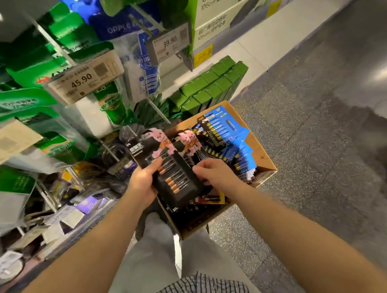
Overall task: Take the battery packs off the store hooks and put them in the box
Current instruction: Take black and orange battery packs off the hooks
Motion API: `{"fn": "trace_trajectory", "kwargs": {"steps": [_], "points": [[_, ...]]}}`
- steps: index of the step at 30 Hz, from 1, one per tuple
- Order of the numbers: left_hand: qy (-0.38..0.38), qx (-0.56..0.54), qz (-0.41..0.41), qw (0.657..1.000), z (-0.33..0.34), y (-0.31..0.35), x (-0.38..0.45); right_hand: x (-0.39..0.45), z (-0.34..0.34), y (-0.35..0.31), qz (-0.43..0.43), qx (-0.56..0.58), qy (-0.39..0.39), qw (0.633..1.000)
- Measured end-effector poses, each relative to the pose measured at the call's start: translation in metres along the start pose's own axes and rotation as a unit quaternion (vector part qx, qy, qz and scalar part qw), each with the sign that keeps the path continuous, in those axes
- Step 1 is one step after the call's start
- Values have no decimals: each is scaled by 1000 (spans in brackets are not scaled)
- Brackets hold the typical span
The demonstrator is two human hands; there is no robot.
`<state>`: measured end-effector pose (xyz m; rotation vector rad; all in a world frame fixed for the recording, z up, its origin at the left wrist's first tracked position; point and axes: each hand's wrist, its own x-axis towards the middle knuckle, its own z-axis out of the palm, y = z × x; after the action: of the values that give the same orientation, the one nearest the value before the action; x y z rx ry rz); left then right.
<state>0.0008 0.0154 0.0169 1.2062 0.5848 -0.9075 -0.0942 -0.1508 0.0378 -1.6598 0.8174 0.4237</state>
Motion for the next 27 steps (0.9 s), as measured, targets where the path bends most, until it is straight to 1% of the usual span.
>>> {"fn": "trace_trajectory", "kwargs": {"steps": [1, 3, 4, 6, 8, 9, 14, 17, 18, 20, 21, 22, 23, 25, 27], "points": [[0, 8, 5, 1000, -8, 1, -1, 6, 0, 3, -5, -24, 47, 999], [9, 28, 5, 1000, -26, 1, -2, 18, -4, 11, 17, -47, 143, 988], [18, 34, 4, 999, -35, 1, -3, 24, -5, 15, 37, -59, 161, 985], [30, 43, 1, 999, -50, 0, -2, 32, -2, 23, 69, -132, 142, 979], [35, 47, -5, 998, -58, -2, -2, 35, 6, 27, 71, -219, 122, 966], [35, 50, -7, 998, -60, -3, -2, 36, 8, 28, 68, -234, 124, 962], [30, 39, -19, 999, -63, -4, -3, 29, -1, 17, 60, -178, 143, 972], [18, 27, -18, 999, -61, 0, -3, 15, -14, 4, 25, -83, 186, 979], [11, 22, -19, 1000, -60, 2, -3, 11, -18, 2, 23, -35, 198, 979], [-6, 9, -17, 1000, -56, 4, -2, 1, -16, -6, 11, 70, 191, 979], [-10, 3, -20, 1000, -55, 4, -1, -4, -10, -10, 7, 95, 177, 980], [-15, -2, -26, 1000, -54, 4, -2, -7, -1, -12, 3, 90, 161, 983], [-23, -6, -34, 999, -54, 4, -2, -11, 11, -15, 2, 61, 138, 989], [-55, -11, -52, 997, -53, 3, -4, -17, 39, -17, 5, -12, 78, 997], [-70, -9, -57, 996, -57, -1, -2, -20, 65, -18, 17, -41, 22, 999]]}}
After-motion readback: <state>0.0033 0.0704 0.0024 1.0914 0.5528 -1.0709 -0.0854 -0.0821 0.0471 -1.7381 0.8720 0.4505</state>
